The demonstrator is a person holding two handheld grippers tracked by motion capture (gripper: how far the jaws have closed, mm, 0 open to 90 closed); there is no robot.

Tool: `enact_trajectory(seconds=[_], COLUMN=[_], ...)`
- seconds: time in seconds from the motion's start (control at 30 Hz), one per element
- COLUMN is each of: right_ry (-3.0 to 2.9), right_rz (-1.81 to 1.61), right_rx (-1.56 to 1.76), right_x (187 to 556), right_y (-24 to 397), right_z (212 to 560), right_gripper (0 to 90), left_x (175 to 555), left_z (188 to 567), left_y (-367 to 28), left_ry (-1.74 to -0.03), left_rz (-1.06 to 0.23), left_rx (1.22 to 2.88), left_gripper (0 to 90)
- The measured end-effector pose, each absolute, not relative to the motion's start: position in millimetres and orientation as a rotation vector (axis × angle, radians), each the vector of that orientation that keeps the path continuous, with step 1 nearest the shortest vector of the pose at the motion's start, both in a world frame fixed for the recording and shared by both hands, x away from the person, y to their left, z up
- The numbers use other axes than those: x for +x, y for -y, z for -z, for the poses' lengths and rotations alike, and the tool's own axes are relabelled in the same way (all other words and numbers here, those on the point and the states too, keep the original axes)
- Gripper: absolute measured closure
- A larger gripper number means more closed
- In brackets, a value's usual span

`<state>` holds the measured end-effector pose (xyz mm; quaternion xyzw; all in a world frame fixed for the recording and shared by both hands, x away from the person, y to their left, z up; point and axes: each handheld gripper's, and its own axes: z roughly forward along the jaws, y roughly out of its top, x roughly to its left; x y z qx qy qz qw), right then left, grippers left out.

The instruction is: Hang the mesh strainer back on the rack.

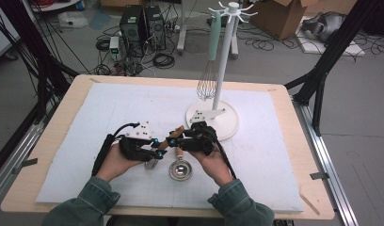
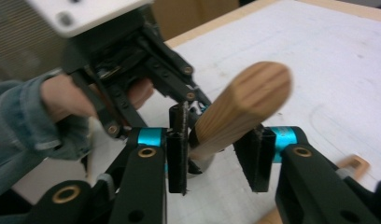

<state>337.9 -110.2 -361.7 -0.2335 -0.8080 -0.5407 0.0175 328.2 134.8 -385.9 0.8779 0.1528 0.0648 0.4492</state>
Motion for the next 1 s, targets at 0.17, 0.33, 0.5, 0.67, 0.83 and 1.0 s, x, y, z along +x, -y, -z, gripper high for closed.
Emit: enact_trajectory(seconds=[0.17, 0.33, 0.5, 0.67, 0.83, 1.0], right_ry=[2.553, 2.578, 2.580, 2.581, 2.605, 2.642], right_rz=[1.693, 1.688, 1.689, 1.721, 1.750, 1.762], right_rx=[-0.619, -0.528, -0.455, -0.462, -0.534, -0.595], right_x=[334.7, 332.5, 332.7, 332.9, 331.8, 329.8], right_y=[106.4, 102.0, 97.5, 94.0, 87.9, 80.7], right_z=[356.5, 353.0, 347.3, 342.5, 342.9, 343.6], right_gripper=[69.9, 70.0, 70.0, 69.8, 67.7, 65.5], left_x=[329.7, 331.2, 331.6, 330.4, 328.9, 329.1], left_z=[384.7, 381.2, 378.4, 375.8, 374.5, 372.4], left_y=[-140.5, -145.9, -149.3, -150.2, -150.0, -152.1], left_ry=[-0.365, -0.353, -0.330, -0.339, -0.370, -0.402], left_rz=[-0.095, -0.060, -0.010, -0.042, -0.097, -0.133], left_rx=[2.139, 2.104, 2.074, 2.069, 2.074, 2.062], left_gripper=[62.2, 60.1, 64.5, 67.1, 68.8, 69.3])
